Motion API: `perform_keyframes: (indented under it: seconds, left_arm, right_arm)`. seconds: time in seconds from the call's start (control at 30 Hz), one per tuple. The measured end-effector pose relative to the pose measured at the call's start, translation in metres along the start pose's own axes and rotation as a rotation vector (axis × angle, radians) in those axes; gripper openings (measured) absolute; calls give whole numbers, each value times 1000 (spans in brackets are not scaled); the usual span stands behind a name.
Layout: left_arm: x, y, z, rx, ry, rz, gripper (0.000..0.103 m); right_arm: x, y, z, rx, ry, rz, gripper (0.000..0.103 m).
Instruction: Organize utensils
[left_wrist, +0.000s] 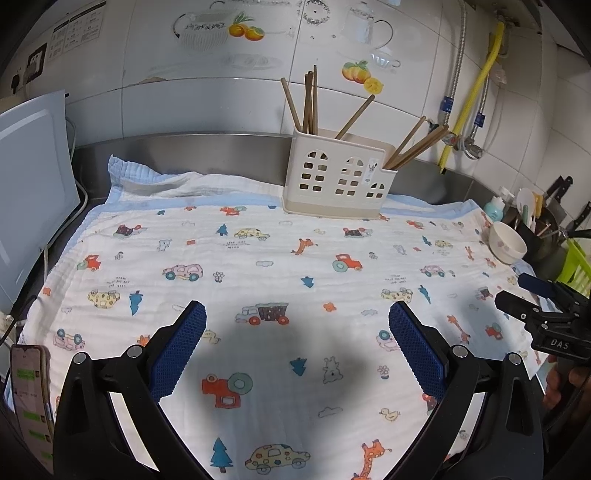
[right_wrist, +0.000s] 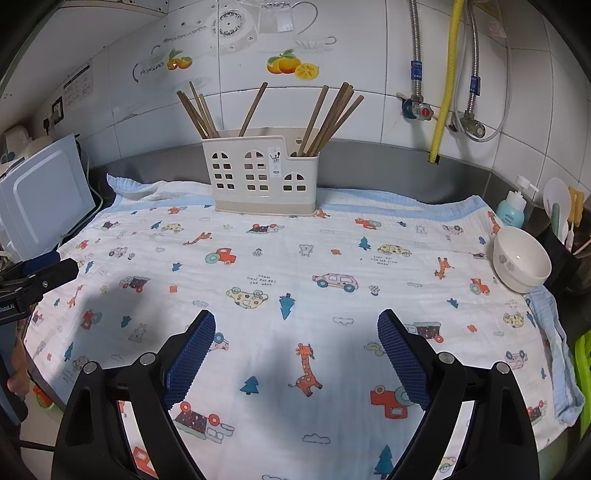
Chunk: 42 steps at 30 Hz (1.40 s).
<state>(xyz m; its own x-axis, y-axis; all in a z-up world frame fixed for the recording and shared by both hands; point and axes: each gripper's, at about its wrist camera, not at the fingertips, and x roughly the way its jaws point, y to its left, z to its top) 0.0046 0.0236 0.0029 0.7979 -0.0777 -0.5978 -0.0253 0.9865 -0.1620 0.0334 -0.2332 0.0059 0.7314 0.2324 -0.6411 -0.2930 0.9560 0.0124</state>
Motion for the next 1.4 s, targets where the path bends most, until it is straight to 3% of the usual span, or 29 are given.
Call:
perform_keyframes:
  seconds: [1.4]
  left_arm:
    - [32,4,-4,3,58,40,98]
  right_arm:
    - [27,-29,-6,3,42,-36,87]
